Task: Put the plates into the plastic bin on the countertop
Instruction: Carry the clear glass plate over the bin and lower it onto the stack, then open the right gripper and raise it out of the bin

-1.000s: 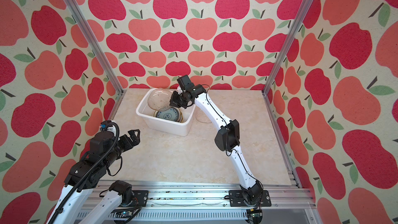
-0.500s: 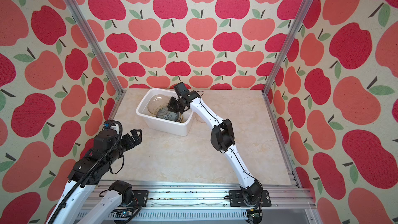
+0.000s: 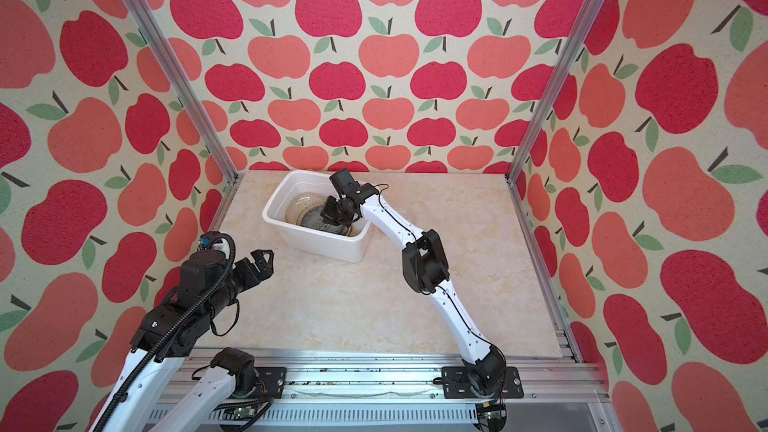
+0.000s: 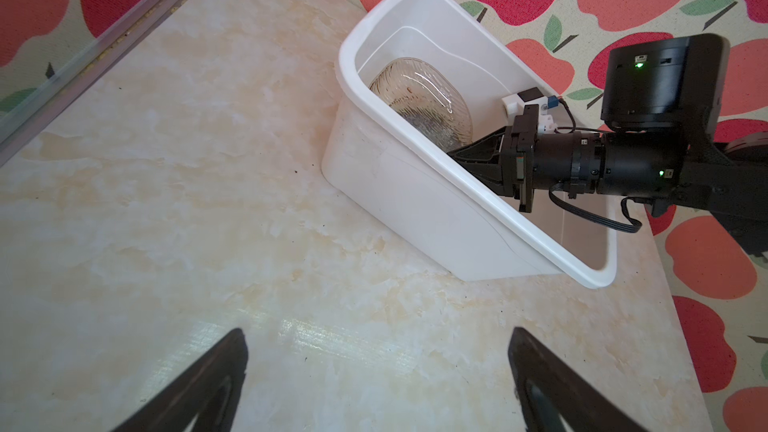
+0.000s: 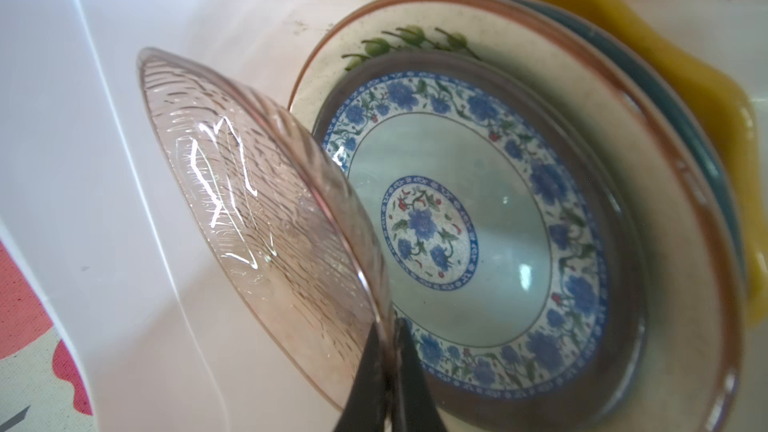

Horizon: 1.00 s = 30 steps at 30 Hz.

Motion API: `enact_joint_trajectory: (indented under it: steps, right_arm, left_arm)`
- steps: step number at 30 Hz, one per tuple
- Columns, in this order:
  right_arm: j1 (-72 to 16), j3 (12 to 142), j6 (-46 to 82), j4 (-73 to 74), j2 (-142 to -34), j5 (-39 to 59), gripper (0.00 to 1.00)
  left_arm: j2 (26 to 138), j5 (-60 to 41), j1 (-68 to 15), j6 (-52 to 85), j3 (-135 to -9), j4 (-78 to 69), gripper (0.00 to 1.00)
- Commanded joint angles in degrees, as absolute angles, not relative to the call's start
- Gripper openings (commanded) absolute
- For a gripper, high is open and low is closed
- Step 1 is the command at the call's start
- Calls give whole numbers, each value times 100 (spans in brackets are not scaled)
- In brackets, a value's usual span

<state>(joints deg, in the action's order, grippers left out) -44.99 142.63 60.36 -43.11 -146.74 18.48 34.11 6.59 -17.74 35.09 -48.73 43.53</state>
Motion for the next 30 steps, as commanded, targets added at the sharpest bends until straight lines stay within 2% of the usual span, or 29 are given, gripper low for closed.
enact_joint_trajectory:
  steps: [1,8,14,17,30]
  right_arm:
    - [-4465,14121,6021,-4384,-14663,1654,8]
    - [-4451,14032,6035,-4313,-14581,1638,19]
    - [-4439,14062,6086,-4237,-14568,1667,22]
    - [-4432,14058,6082,-4223,-14490,1607,27]
    - [-4376,14062,6132,-4105,-14162,1334,34]
  left_arm:
    - [3322,668,-1735,3445,-4861,4423,99]
    - [3366,624,-1714,3464,-4869,4403,99]
    - [3357,634,-1705,3459,-4887,4429,99]
    - [3349,633,-1703,3449,-4896,4447,99]
    - [3408,615,-1696,3430,-5030,4524,99]
